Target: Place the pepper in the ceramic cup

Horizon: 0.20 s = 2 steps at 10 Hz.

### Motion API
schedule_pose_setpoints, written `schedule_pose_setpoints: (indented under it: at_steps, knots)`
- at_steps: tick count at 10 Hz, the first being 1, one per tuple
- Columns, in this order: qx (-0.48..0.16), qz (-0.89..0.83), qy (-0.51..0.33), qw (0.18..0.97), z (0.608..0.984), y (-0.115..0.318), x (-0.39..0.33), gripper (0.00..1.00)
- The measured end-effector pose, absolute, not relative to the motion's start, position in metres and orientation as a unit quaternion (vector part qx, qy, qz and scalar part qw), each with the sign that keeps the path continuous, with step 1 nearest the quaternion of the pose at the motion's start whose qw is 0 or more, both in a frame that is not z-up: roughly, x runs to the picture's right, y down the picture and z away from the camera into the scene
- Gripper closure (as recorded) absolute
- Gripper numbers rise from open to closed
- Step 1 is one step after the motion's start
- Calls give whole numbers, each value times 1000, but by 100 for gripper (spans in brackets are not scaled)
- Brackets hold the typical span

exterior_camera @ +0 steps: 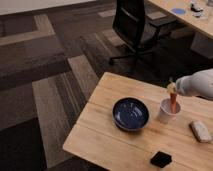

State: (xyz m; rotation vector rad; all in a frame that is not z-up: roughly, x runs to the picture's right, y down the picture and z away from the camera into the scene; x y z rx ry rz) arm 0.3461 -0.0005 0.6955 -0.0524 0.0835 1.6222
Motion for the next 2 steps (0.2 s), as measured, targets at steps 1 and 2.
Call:
schedule_pose_setpoints:
  at_steps: [1,2]
  knots:
    - [-24,725,37,687,696,0,346,20]
    - [-24,725,38,687,696,0,346,20]
